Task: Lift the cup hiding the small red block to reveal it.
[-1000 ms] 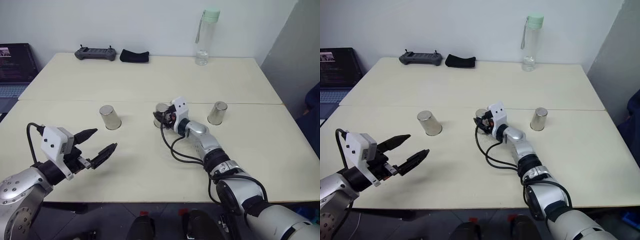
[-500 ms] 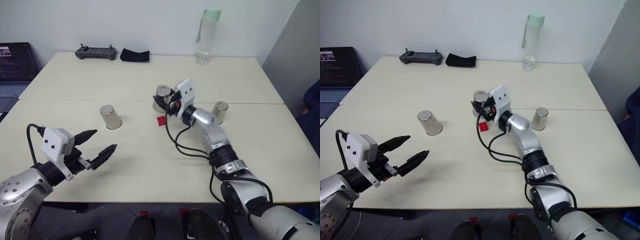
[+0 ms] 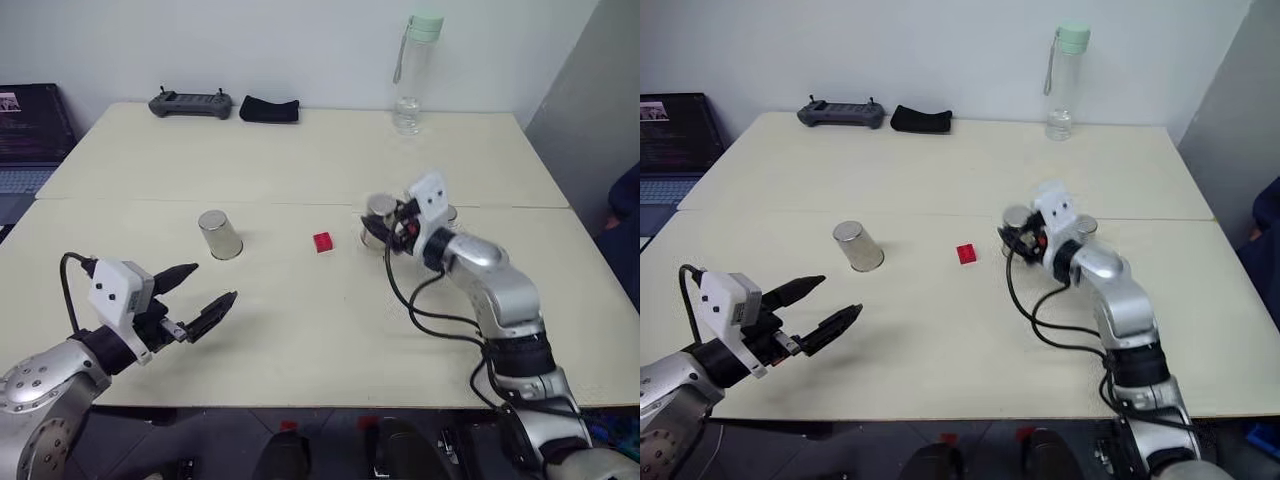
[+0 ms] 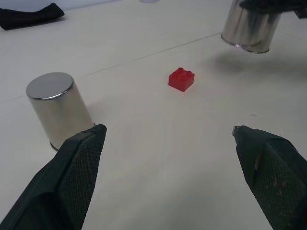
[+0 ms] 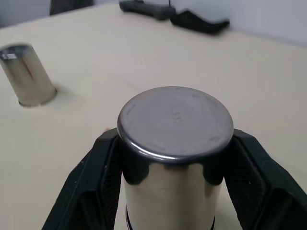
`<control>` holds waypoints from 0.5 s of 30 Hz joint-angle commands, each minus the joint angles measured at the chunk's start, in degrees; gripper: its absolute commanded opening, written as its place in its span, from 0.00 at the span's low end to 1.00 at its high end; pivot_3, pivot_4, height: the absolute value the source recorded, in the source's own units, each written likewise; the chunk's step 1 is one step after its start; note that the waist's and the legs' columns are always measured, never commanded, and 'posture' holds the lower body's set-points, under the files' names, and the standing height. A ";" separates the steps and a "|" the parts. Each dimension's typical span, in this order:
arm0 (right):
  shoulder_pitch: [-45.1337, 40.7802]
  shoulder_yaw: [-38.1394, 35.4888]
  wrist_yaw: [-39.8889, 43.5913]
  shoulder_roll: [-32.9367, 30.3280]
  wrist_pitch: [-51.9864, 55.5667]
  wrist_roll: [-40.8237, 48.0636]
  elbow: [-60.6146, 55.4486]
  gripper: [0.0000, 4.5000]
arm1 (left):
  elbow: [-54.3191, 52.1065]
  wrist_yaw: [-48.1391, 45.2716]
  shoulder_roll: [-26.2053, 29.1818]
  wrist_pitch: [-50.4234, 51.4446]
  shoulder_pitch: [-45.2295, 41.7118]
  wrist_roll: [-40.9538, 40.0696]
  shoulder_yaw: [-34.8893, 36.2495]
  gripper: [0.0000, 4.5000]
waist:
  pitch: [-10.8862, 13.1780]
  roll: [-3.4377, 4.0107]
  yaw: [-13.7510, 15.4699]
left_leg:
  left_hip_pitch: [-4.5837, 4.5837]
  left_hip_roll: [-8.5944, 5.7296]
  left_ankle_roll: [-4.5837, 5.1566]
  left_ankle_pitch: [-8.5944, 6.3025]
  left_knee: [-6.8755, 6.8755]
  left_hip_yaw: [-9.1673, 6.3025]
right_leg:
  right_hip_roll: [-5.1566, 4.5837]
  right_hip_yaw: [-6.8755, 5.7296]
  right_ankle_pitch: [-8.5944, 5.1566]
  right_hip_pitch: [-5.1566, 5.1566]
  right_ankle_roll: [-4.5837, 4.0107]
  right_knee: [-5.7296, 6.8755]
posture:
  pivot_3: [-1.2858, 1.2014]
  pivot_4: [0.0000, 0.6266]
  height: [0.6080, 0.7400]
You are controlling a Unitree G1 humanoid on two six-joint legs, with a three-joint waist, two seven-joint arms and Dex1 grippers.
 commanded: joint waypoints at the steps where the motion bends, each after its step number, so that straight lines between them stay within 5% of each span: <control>1: 4.32 0.88 0.18 0.17 -6.59 -0.48 -0.96 0.58 | -0.35 -0.70 0.10 -0.93 -0.09 -0.04 0.12 1.00 | -0.01 -0.02 -0.20 | 0.02 0.03 0.00 0.00 -0.02 0.07 | 0.03 0.05 0.00 -0.03 0.00 0.01 | 0.52 0.24 1.00; 9: 6.16 0.09 -0.86 3.00 -13.15 0.61 2.97 0.58 | 1.09 -1.63 0.71 -1.11 -1.33 0.52 -0.24 1.00 | -0.01 -0.02 -0.13 | 0.17 0.05 -0.03 0.02 -0.10 0.12 | 0.13 0.09 -0.02 0.01 0.01 0.05 | 0.52 0.24 1.00; 15: 8.18 1.26 0.34 2.31 -15.25 -0.09 3.08 0.90 | 2.06 -2.23 0.87 -1.19 -2.39 0.85 -0.33 1.00 | -0.01 -0.03 -0.01 | 0.17 0.03 -0.05 0.03 -0.10 0.12 | 0.12 0.10 -0.02 0.02 0.01 0.04 | 0.52 0.24 1.00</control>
